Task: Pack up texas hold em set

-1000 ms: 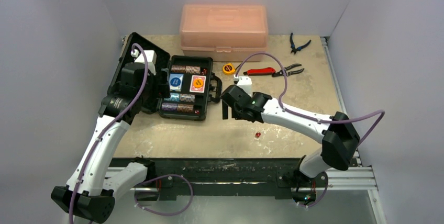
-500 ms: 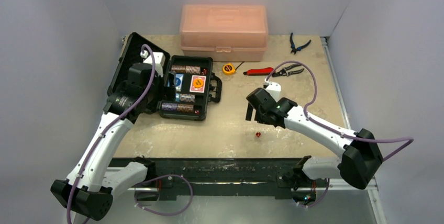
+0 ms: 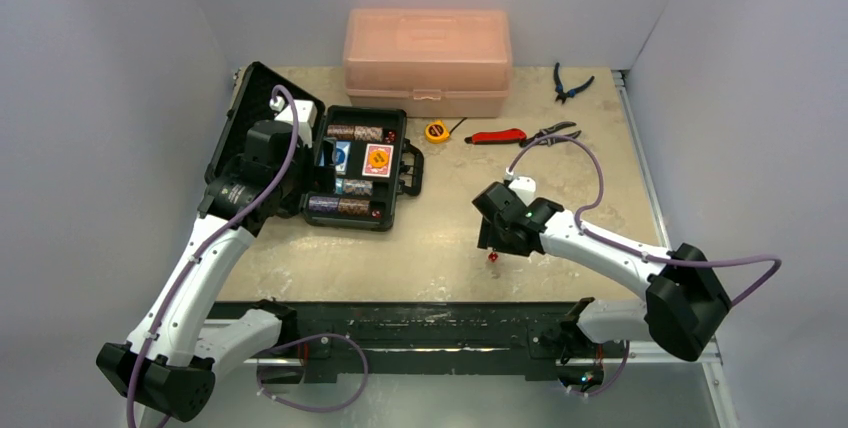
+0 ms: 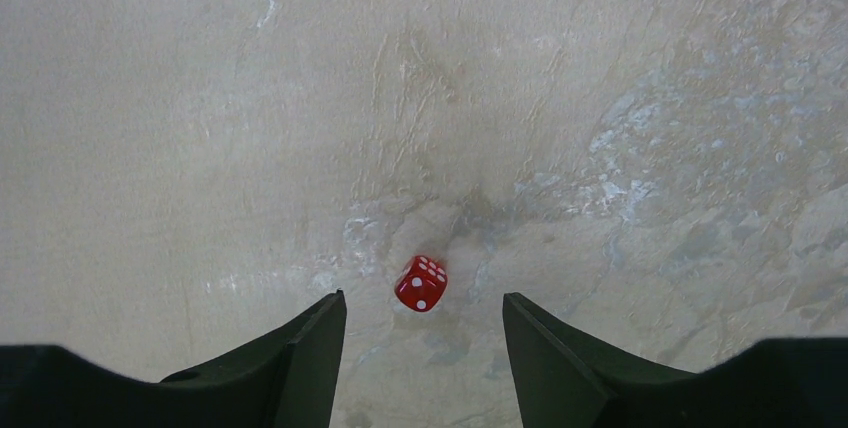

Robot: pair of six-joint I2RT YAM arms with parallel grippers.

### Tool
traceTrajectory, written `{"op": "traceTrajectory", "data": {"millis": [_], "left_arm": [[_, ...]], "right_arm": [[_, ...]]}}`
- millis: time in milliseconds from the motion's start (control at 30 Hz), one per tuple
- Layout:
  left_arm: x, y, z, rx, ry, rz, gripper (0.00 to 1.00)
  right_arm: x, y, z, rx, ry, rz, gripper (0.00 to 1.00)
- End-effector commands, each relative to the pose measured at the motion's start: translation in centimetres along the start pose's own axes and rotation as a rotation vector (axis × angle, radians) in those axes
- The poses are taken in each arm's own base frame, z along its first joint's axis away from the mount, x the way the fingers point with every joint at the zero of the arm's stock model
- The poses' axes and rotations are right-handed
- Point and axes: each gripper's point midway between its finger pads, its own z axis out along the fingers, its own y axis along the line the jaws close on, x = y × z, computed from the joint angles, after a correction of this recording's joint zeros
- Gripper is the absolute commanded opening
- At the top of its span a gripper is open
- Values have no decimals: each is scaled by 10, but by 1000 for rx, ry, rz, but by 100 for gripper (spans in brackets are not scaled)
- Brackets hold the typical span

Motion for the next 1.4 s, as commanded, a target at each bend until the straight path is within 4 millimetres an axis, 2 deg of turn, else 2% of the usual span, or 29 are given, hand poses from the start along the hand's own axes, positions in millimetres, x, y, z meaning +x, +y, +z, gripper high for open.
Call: {"op": "traceTrajectory", "data": {"millis": [0,600,1367], "left_arm": [[-11,1,-4,-5,-51,9,91],[-13,3,-8,-11,-65,6,91],[-14,3,-8,-10,-69,6,91]], "right_arm": [[3,6,3,-36,-3,21,61],[17,5,20,-21,35,-20,47],[27,1,30,-3,66,-54,37]]}}
